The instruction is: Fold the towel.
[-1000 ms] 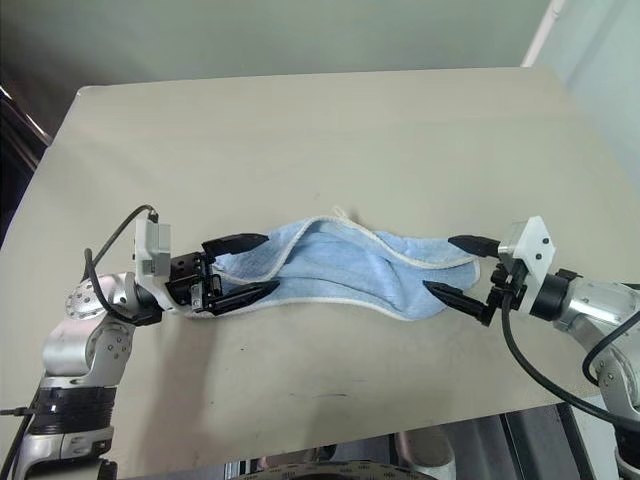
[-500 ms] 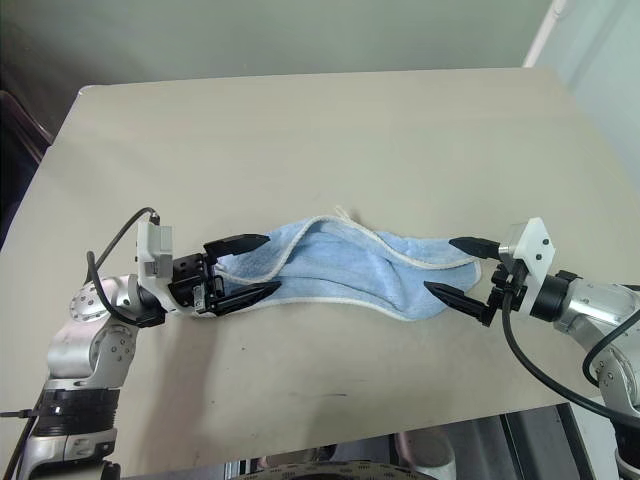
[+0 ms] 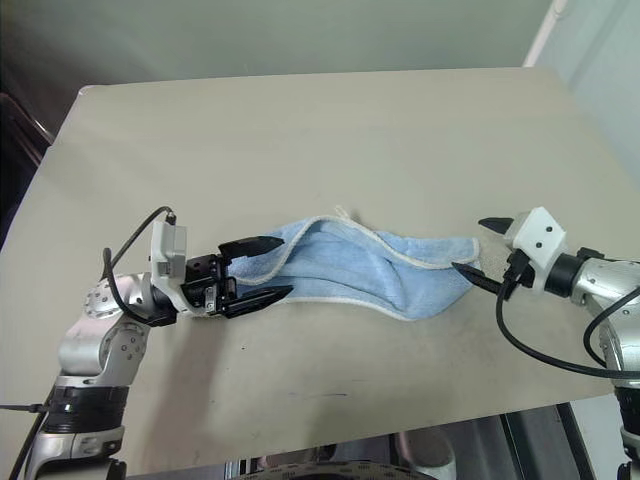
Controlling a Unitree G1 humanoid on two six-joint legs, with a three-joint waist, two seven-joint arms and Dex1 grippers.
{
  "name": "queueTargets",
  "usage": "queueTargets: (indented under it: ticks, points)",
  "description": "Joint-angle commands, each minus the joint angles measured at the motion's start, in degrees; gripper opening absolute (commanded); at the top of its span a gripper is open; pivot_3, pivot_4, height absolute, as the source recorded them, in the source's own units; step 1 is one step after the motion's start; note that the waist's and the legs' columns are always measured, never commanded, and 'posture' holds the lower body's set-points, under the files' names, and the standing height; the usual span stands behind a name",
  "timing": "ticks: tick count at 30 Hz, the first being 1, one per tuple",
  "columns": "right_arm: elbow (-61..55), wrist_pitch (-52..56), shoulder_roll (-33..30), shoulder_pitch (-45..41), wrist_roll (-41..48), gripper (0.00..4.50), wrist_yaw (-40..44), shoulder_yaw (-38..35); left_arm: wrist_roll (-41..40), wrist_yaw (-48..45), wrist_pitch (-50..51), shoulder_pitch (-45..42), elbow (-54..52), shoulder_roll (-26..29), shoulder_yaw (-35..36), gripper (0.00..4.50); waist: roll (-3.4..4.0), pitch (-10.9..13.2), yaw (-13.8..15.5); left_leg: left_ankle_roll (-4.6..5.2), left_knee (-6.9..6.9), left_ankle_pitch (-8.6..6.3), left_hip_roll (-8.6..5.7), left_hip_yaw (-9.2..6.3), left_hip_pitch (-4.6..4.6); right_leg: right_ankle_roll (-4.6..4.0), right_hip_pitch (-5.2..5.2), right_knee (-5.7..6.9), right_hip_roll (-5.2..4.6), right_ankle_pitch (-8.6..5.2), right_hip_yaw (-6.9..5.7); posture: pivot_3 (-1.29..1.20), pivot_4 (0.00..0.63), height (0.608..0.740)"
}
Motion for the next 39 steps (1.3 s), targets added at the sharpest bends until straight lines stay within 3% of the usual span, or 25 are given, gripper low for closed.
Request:
queueTargets:
  ticks: [1, 6, 18, 31, 39]
  points:
    - [1.7, -5.1, -1.8, -0.2, -3.2, 4.48, 2.3, 0.6, 0.2, -0.6, -0.9, -1.3, -0.1, 0.1, -0.3, 4.5, 0.0, 0.0, 0.0, 0.0, 0.0, 0.0, 0.0, 0.0, 0.0, 0.0, 0.02, -0.03, 0.0, 0.0, 0.0, 0.0, 0.15, 0.74]
    - [3.7, -8.6, -2.8, -0.3, -5.5, 4.48, 5.1, 2.4, -0.4, -0.6, 0.9, 0.2, -1.3, 0.7, -0.7, 4.5, 0.0, 0.0, 0.0, 0.0, 0.01, 0.0, 0.0, 0.01, 0.0, 0.0, 0.04, -0.09, 0.0, 0.0, 0.01, 0.0, 0.15, 0.74]
    - [18.0, -21.0, -1.4, -10.4, -16.5, 4.48, 4.9, 11.0, -0.4, -0.3, 0.8, 1.6, -2.5, 0.5, -1.2, 4.5, 0.01, 0.0, 0.0, 0.04, 0.0, 0.02, 0.02, 0.0, 0.0, 0.29, 0.04, -0.12, 0.0, 0.32, -0.01, 0.0, 0.15, 0.74]
    - [28.5, -29.4, 1.9, -18.0, -18.0, 4.48, 2.7, 11.0, 0.6, 0.1, -0.7, 1.6, -2.0, 0.6, -0.9, 4.5, 0.02, 0.0, 0.1, 0.04, 0.0, 0.02, 0.03, 0.0, 0.0, 0.31, 0.05, -0.18, -0.01, 0.39, -0.01, 0.0, 0.15, 0.74]
    - [34.4, -35.4, 1.7, -19.9, -16.5, 4.48, 8.5, 12.0, 0.7, 0.6, -1.0, 1.7, -2.0, 0.7, -0.3, 4.5, 0.02, 0.0, 0.0, 0.04, -0.05, 0.02, 0.05, 0.01, -0.01, 0.28, 0.02, -0.18, -0.01, 0.37, -0.02, 0.0, 0.15, 0.74]
